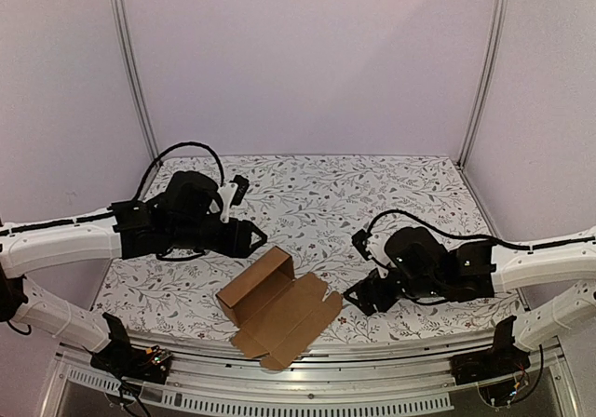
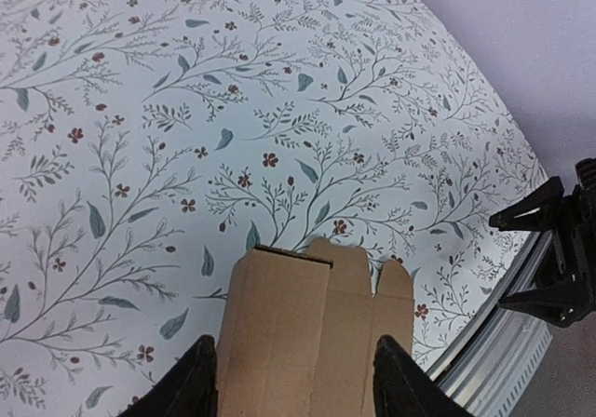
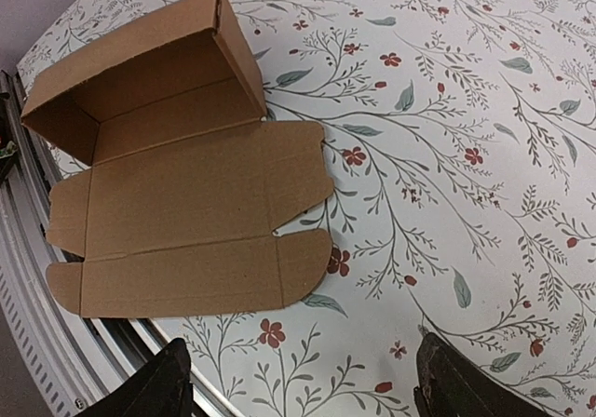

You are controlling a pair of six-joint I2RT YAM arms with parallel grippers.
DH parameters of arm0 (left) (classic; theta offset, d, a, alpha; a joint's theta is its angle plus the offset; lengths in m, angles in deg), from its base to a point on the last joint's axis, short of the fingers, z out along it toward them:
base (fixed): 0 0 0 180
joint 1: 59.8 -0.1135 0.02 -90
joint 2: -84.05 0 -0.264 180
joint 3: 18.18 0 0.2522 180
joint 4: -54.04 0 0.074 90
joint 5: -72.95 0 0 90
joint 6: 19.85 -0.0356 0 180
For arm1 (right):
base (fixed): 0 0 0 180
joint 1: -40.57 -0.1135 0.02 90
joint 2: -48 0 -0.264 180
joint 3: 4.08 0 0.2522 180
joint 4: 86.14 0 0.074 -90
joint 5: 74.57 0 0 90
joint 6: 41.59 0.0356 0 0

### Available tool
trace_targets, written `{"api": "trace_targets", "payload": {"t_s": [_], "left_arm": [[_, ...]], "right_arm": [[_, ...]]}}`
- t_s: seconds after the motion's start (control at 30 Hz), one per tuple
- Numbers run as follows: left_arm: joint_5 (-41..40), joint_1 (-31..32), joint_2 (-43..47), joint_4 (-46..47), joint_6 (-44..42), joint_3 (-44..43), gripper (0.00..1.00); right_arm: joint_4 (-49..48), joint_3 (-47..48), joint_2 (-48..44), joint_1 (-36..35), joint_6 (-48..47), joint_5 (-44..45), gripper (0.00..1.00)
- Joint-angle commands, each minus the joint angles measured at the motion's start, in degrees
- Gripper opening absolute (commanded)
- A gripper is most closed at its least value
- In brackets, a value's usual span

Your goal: Fold the paper box

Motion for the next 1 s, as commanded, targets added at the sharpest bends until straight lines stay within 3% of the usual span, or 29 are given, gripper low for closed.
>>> {"api": "trace_targets", "payload": {"t_s": [0.0, 0.07, 0.37, 0.97], "left_arm": [[1.4, 0.1, -0.3, -13.3, 0.2, -1.5, 0.58], [0.4, 0.9, -1.5, -17.2, -0.4, -2.8, 0.63], [-6.9, 6.0, -3.8, -24.7, -1.5, -6.9, 0.67], [-19.0, 16.9, -21.4, -37.2, -4.8, -22.5, 0.73]], "right_arm": [[11.0, 2.7, -1.6, -2.3, 5.0, 0.9, 0.81], [13.3, 3.8, -0.8, -2.6, 6.9, 0.6, 0.81], [11.7, 4.2, 4.8, -6.7, 15.0, -1.6, 0.81], [10.1, 2.0, 6.4, -7.1, 16.2, -1.0, 0.82]]}}
